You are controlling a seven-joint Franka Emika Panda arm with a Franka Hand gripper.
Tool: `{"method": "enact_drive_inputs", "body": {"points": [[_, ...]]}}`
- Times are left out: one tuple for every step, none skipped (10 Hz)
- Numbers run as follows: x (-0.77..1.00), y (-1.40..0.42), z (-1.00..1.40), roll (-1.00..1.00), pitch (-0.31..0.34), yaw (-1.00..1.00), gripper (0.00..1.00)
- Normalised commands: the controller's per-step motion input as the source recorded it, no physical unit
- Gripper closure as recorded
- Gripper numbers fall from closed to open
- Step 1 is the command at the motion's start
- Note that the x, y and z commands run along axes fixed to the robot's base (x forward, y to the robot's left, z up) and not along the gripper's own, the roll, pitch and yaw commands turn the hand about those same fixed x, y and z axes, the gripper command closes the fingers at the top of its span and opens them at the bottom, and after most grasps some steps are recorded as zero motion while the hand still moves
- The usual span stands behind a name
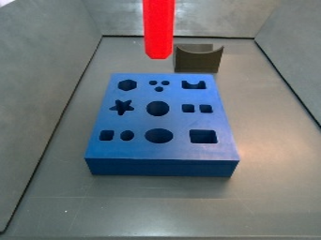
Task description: Insert the hexagon object.
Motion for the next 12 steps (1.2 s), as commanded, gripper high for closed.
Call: {"method": "enact_drive_inputs", "body": {"points": [[-0.31, 0.17, -0.31, 0.00, 0.000, -0.80, 1.00], [-0.33, 0.25, -0.32, 0.00, 0.000, -0.72, 1.00], [-0.37, 0.33, -0.33, 0.00, 0.000, -0.64, 1.00], [-0.39, 0.39, -0.41, -0.01, 0.000, -0.56, 1.00], [-0.35, 0.35, -0.46, -0.19, -0.016, -0.45, 1.00], [-0.33, 0.33, -0.47, -0.35, -0.100, -0.35, 1.00], [-0.33, 0.31, -0.38, -0.40, -0.124, -0.32, 1.00], [-0.30, 0.26, -0.32, -0.41, -0.153, -0.34, 1.00], [-0.38, 0.17, -0.32, -0.40, -0.153, -0.40, 1.00], [-0.45, 0.22, -0.22, -0.15, -0.100, -0.51, 1.00], [-0.34, 0.29, -0.17, 0.00, -0.026, -0.63, 1.00], [-0.15, 0.31, -0.23, 0.00, 0.000, -0.66, 1.00]]}}
